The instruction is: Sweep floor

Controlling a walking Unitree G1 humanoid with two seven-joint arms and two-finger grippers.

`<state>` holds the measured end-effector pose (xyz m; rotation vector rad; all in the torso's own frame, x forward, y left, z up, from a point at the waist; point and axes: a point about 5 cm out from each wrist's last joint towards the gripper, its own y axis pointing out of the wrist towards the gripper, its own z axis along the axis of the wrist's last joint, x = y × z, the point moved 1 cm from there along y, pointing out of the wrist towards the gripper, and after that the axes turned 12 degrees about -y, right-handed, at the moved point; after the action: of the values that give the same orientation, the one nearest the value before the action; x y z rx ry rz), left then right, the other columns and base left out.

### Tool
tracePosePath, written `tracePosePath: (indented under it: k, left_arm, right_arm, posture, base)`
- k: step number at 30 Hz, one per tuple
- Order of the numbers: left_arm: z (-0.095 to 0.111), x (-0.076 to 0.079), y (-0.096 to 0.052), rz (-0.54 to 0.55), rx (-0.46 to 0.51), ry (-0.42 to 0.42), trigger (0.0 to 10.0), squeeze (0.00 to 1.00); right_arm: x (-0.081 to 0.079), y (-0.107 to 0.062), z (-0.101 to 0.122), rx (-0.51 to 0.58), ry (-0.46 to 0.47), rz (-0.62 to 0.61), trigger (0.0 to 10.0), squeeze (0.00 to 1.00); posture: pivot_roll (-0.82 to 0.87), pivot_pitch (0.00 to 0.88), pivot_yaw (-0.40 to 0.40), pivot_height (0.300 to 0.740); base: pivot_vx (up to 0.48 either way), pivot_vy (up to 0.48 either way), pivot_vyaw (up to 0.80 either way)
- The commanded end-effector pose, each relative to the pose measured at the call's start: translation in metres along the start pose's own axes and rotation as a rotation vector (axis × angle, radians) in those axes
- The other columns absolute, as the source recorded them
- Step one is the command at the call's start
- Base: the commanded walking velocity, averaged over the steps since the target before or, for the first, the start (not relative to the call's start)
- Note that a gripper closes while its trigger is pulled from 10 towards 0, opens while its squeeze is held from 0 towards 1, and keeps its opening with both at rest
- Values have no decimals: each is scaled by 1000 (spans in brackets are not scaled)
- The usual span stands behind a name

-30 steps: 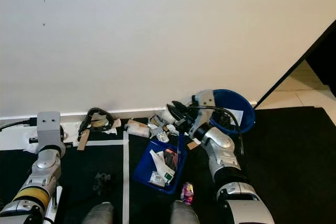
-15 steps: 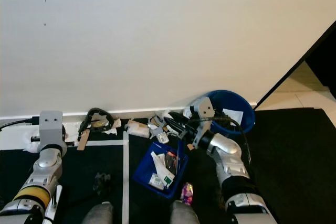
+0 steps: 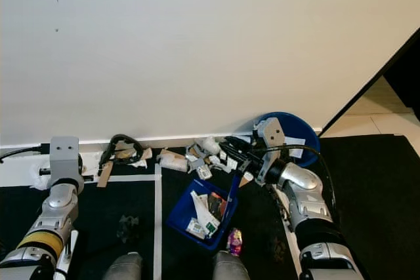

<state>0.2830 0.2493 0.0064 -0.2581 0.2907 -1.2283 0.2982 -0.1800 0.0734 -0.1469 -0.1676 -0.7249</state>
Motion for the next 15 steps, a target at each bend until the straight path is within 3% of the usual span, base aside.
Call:
tracePosePath:
  k: [1,9,15]
  left_arm:
    - [-4,7,-1,-40,-23,-11,10000,0]
    - [-1,7,1,-45,-15,1,10000,0]
    - [-6,12,-1,-55,-21,16,10000,0]
  right_arm:
    - [4,-4,6,29,-22,-7,10000,0]
    - [9,0,14,76,-77,-65,10000,0]
    - [8,-1,1,32,-80,-156,10000,0]
  posture:
    - [102,29,-66,740]
    - [104,18,-61,740]
    - [109,11,-58,740]
  base:
    - [0,0,0]
    - [0,0,0]
    - [0,0,0]
